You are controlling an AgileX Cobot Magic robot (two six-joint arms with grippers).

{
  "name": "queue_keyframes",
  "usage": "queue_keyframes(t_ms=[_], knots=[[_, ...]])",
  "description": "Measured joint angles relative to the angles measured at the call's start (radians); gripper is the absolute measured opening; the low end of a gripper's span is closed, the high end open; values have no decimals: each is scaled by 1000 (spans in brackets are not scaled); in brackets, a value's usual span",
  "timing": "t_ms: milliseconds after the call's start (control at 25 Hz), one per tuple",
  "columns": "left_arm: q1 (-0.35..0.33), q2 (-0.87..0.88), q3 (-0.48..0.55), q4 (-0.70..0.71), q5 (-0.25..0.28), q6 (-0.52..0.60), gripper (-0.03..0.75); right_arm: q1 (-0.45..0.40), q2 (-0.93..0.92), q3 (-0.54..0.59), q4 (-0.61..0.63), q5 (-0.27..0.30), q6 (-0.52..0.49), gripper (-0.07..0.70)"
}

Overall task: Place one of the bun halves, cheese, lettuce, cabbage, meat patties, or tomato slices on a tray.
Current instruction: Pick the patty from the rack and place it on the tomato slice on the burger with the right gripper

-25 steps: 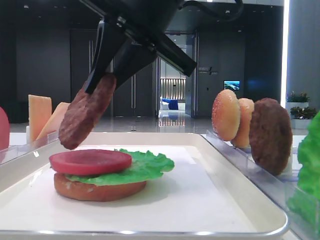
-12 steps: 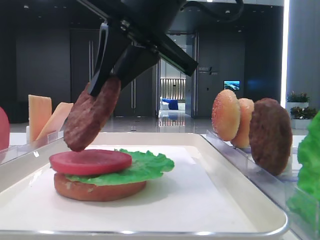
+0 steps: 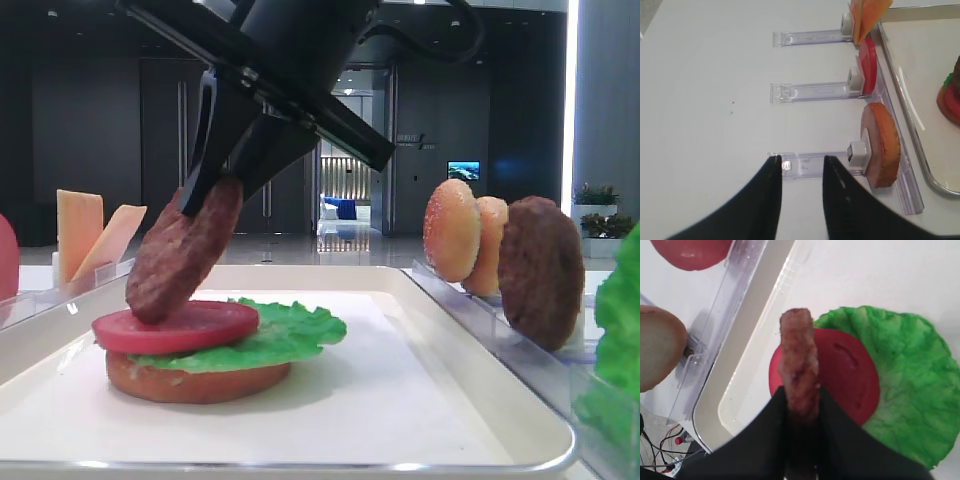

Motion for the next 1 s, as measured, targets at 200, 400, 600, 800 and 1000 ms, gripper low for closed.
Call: queue_keyframes(t_ms=[200, 400, 600, 800, 1000], knots=[[0, 0, 0, 0, 0, 0, 219, 0, 0, 0, -3, 0, 0, 91], [0, 0, 0, 0, 0, 0, 219, 0, 0, 0, -14, 7, 0, 160], [0, 0, 0, 0, 0, 0, 219, 0, 2, 0, -33, 21, 0, 347], [0, 0, 0, 0, 0, 0, 219, 0, 2, 0, -49, 27, 0, 426], [0, 0, 0, 0, 0, 0, 219, 0, 2, 0, -66, 33, 1, 503]])
